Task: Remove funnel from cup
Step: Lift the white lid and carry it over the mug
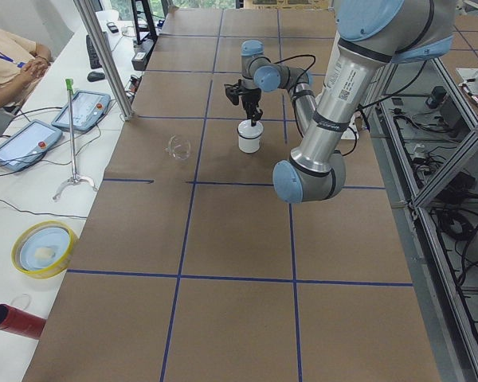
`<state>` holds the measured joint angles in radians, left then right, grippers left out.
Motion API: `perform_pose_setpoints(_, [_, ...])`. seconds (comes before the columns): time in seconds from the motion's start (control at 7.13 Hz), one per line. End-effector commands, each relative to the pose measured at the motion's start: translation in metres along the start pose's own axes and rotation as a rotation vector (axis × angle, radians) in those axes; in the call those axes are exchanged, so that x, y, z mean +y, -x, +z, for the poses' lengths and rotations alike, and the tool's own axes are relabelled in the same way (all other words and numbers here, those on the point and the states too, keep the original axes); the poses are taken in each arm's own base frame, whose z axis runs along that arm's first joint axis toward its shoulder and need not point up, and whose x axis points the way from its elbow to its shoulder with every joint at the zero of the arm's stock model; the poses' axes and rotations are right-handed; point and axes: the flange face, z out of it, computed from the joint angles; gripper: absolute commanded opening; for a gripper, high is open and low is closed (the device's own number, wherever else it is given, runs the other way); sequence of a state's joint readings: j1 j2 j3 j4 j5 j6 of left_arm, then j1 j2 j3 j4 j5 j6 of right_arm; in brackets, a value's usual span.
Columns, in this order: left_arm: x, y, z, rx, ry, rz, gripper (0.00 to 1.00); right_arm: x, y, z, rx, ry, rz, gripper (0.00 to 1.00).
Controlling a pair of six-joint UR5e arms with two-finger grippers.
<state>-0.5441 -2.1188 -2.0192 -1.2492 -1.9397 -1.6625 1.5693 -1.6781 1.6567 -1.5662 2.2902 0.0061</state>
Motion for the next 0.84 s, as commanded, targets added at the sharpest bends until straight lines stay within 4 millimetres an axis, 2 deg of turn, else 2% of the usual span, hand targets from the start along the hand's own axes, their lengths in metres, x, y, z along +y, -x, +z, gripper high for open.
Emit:
perform_pose_setpoints(0.0, [0.0064, -0.0051, 0.0009, 0.002, 0.006, 0.009, 0.0, 0.0, 0.0, 0.0, 0.0, 0.0, 0.0, 1.0])
perform_pose_setpoints(0.7, [0.0048, -0.01, 0.0047, 0.0, 0.0, 0.018, 0.0, 0.0, 0.0, 0.0, 0.0, 0.0, 0.0, 1.0])
